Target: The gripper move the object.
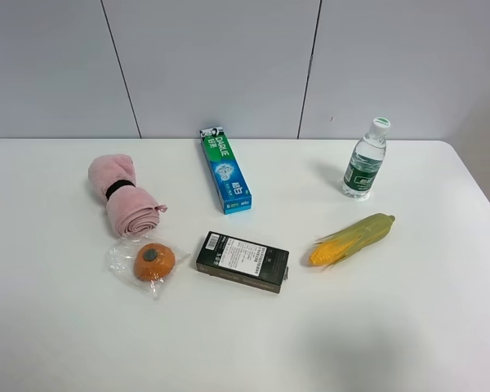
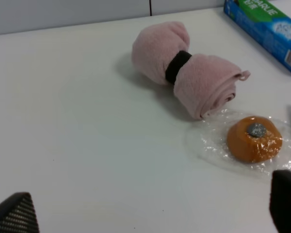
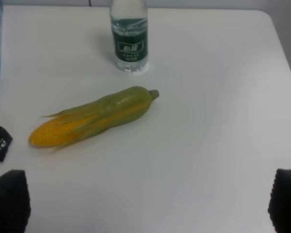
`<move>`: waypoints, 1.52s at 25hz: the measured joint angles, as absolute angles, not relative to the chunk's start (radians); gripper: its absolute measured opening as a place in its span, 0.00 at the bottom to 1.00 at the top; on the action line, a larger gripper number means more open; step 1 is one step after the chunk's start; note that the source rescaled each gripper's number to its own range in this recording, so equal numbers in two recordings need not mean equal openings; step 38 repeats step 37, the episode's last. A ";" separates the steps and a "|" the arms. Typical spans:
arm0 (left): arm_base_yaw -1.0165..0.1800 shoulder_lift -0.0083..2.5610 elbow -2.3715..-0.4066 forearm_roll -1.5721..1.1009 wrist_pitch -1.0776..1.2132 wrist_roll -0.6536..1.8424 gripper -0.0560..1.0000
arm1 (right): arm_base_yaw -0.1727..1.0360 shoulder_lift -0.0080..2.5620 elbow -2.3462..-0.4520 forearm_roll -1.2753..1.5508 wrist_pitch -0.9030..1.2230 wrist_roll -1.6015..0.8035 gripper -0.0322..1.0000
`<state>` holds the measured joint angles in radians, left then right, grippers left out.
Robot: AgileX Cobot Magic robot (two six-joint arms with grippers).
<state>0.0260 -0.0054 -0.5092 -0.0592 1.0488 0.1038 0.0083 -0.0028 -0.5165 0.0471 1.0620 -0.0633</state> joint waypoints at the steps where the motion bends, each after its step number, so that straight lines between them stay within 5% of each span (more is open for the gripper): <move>1: 0.026 -0.005 -0.509 -0.059 1.049 0.104 1.00 | 0.008 -0.003 -0.512 0.047 1.063 -0.063 0.99; 38: 0.026 -0.005 -0.509 -0.059 1.049 0.104 1.00 | 0.008 -0.003 -0.501 0.021 1.067 -0.010 1.00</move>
